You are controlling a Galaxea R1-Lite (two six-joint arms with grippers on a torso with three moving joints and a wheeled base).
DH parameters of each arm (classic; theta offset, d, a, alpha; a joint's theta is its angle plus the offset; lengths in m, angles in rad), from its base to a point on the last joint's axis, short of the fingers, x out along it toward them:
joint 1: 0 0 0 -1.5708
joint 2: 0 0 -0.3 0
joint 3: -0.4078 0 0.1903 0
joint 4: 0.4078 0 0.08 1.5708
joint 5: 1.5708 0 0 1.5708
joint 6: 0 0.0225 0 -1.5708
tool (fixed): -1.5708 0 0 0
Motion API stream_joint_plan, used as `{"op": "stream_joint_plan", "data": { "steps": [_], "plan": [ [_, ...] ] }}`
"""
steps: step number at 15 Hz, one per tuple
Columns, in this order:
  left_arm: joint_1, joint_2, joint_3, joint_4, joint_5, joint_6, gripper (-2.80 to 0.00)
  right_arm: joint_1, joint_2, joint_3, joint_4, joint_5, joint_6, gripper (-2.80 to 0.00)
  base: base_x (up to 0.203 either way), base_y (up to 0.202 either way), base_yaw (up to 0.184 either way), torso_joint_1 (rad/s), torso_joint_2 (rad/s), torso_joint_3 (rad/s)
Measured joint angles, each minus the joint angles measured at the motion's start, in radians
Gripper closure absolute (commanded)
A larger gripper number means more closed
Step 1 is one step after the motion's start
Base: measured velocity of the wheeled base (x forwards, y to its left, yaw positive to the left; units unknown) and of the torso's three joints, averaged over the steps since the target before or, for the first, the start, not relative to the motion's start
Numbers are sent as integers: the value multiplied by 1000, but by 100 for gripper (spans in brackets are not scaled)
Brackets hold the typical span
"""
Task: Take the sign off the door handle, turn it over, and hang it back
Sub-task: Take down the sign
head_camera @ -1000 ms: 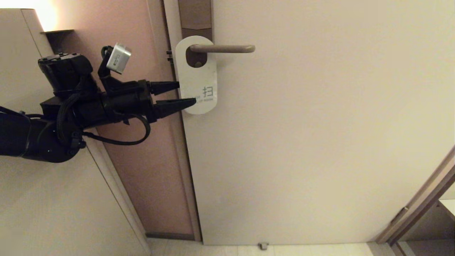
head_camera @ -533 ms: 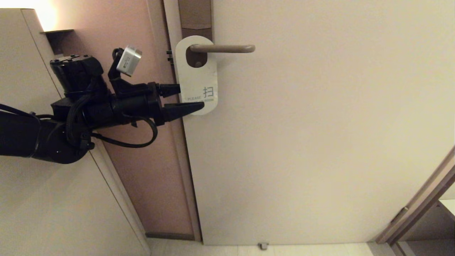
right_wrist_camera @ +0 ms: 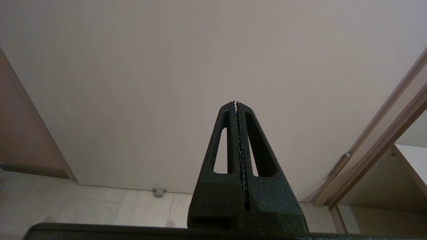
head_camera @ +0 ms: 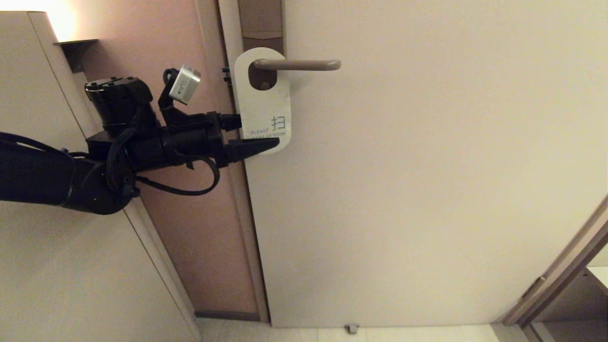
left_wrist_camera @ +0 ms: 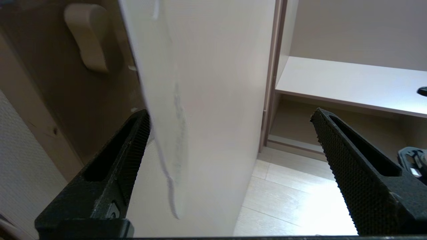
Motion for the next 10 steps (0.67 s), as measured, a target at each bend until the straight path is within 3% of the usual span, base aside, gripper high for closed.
{"op": "stream_joint_plan", "data": {
  "steps": [10],
  "plan": [
    [-27,39,-40,-1,1,0,-280,0,0,0,0,0,0,0,0,0,0,0,0,0]
  ]
}}
